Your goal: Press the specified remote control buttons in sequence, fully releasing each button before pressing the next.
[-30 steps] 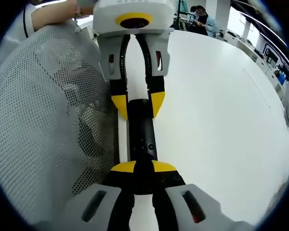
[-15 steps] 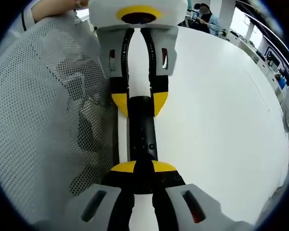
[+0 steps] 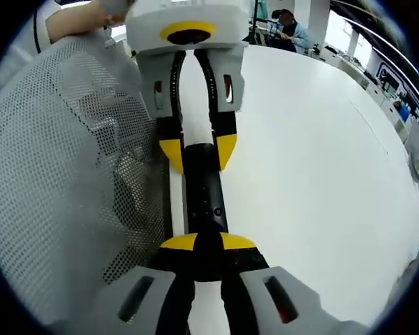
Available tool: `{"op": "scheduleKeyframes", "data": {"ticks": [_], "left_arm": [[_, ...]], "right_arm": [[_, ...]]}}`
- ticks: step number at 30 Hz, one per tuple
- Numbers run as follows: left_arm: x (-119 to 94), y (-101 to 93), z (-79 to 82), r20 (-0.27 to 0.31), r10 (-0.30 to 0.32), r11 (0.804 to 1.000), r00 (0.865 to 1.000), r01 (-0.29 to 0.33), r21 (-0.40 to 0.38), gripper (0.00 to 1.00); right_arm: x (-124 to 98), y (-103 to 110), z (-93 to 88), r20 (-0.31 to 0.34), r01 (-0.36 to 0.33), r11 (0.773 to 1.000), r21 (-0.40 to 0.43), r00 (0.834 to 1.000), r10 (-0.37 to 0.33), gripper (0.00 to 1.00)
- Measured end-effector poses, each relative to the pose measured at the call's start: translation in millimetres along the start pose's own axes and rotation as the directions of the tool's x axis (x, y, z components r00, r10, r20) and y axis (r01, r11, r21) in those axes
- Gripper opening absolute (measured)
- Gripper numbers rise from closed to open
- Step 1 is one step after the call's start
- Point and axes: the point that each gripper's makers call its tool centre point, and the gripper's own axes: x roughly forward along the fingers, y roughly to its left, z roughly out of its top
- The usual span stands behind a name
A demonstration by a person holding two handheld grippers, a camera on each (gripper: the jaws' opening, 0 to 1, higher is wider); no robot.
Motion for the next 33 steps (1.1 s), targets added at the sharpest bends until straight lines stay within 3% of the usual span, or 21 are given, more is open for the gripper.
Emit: {"op": "scheduleKeyframes", "data": {"ticks": [10,14,22,27,33], "left_arm": [[-1.2,-0.1,-0.2,0.012,-0.005,1.000,1.000,0.005,-0.011,0.24],[-0.8,-0.1,0.0,0.014,-0.011,1.000,1.000,0.011,-0.014,0.24],[-0.1,-0.3,0.1,0.011,-0.014,1.000,1.000,0.014,-0.014,0.24],[-0.3,-0.7,0.0,0.012,-0.012,1.000,1.000,0.012,-0.014,0.24],[-0.7,-1.0,0.1,0.014,-0.009,1.000,1.000,0.009,-0.021,0.24]], "right_arm": [[-1.3,-1.5,-3.3,-0.050,-0.008,1.000,0.002,0.999,0.008,0.08],[0.4,0.7,-3.4,-0.103,0.004,0.999,-0.053,0.995,-0.010,0.08],[0.7,1.2,-3.6,-0.121,0.009,0.997,-0.071,0.993,-0.017,0.08],[-1.4,-0.7,-5.3,-0.074,0.014,1.000,0.015,0.997,-0.013,0.08],[-2.2,-0.4,-5.6,-0.069,0.021,0.999,0.027,0.997,-0.019,0.08]]}}
